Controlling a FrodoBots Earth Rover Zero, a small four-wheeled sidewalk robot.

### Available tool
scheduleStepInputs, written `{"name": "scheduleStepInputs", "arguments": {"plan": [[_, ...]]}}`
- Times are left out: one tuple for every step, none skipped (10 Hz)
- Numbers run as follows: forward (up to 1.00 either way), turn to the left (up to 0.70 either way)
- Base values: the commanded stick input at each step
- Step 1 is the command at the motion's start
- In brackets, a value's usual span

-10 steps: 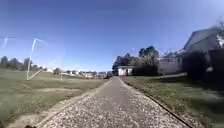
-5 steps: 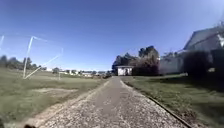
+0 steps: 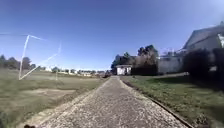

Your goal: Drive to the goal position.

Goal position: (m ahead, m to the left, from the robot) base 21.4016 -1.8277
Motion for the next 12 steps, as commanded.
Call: {"name": "scheduleStepInputs", "arguments": {"plan": [[0.50,0.00],[0.50,0.00],[0.50,0.00],[0.50,0.00],[0.50,0.00],[0.50,0.00],[0.50,0.00],[0.50,0.00],[0.50,0.00],[0.50,0.00],[0.50,0.00],[0.50,0.00]]}}
